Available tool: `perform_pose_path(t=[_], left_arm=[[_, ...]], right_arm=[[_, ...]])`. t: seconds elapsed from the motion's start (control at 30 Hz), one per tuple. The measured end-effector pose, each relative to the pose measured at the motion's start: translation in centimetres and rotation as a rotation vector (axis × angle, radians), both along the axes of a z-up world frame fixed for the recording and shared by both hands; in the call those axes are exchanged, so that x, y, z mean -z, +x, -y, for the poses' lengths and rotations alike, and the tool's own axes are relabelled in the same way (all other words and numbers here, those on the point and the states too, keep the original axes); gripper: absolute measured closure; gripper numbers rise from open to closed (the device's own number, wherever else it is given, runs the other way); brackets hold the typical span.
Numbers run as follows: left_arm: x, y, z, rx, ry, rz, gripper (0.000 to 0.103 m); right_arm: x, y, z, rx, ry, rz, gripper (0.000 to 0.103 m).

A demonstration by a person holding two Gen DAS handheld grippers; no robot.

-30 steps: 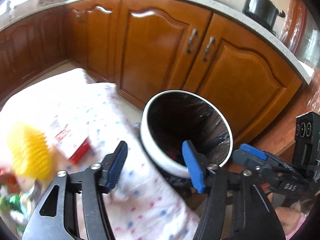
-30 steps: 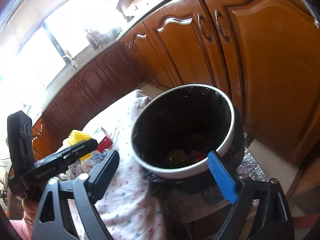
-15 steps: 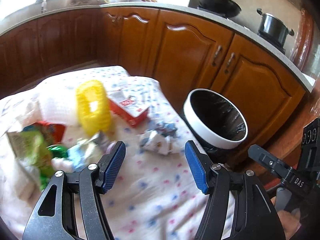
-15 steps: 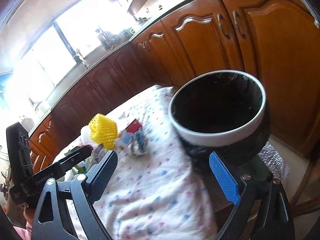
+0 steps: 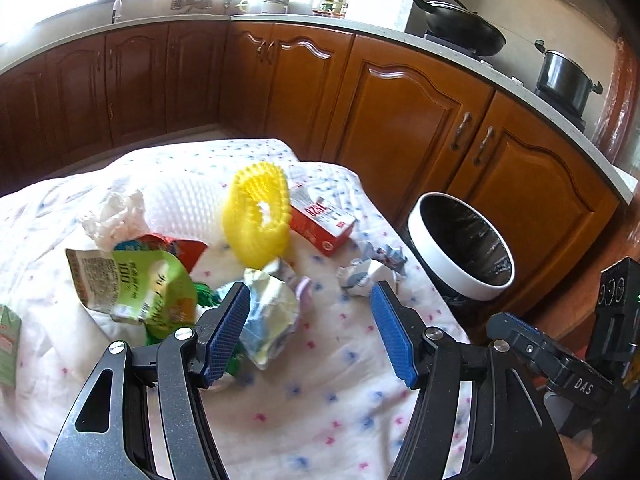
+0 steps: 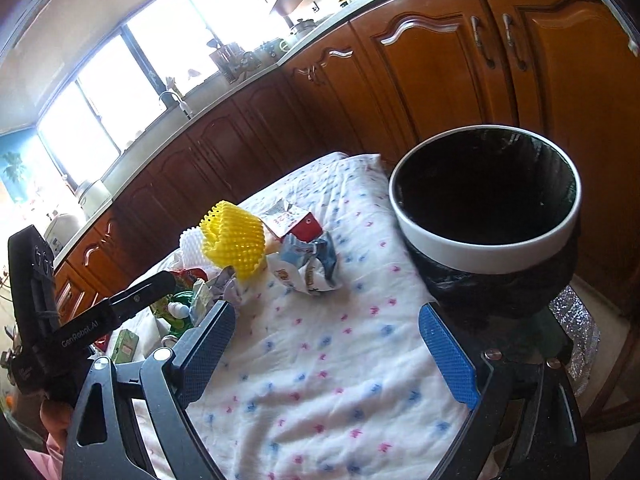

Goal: Collect trash
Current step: 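Move both open grippers back over the table trash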

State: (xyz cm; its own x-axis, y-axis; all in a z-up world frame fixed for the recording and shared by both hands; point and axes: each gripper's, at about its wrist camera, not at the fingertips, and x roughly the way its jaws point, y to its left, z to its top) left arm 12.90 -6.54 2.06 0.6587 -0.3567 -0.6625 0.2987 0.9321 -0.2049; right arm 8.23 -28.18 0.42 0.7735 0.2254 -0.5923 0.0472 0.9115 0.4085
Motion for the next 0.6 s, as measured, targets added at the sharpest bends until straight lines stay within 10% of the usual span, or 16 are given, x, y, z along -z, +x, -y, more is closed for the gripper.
perform_pose_path(t=[0.6], left_arm=[[2.2, 2.4, 0.6, 0.103, 0.145, -0.045, 0.039]], right_arm=[[2.2, 7.4, -2.0, -0.095, -0.014, -0.099, 0.018]])
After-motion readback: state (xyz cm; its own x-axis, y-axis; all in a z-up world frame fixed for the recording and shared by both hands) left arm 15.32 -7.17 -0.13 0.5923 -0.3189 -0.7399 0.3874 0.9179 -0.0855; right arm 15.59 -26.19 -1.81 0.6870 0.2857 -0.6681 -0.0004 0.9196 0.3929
